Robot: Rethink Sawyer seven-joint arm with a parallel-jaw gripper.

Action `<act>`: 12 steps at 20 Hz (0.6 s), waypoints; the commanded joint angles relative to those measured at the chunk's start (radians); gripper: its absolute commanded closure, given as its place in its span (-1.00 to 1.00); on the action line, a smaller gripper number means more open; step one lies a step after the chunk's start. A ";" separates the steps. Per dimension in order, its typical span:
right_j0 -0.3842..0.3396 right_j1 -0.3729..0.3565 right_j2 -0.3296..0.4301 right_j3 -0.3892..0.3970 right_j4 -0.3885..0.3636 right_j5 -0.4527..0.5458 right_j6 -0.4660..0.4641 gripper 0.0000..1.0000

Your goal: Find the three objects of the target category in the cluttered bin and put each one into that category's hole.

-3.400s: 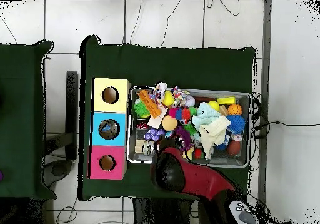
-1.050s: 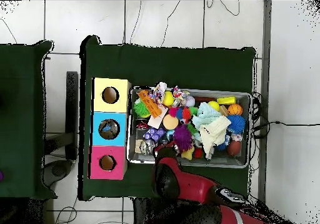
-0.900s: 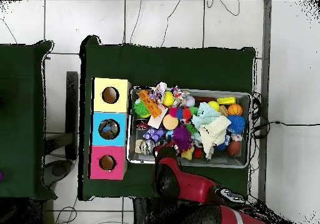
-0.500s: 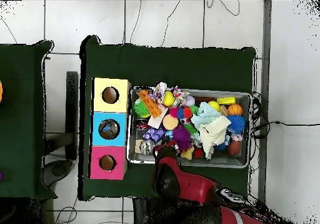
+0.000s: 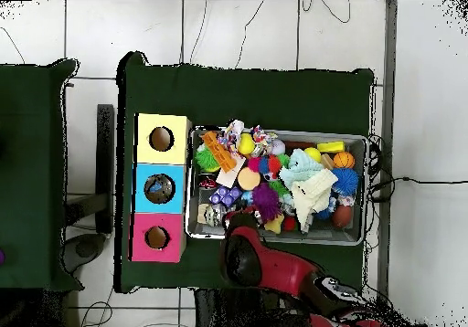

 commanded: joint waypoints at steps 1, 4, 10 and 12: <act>-0.007 -0.001 0.041 -0.018 0.069 0.081 0.287 -1.00; -0.013 -0.001 0.041 -0.010 0.062 0.074 0.289 -1.00; -0.020 0.010 0.043 0.006 0.061 0.062 0.299 -1.00; -0.018 0.012 0.044 0.009 0.060 0.055 0.301 -1.00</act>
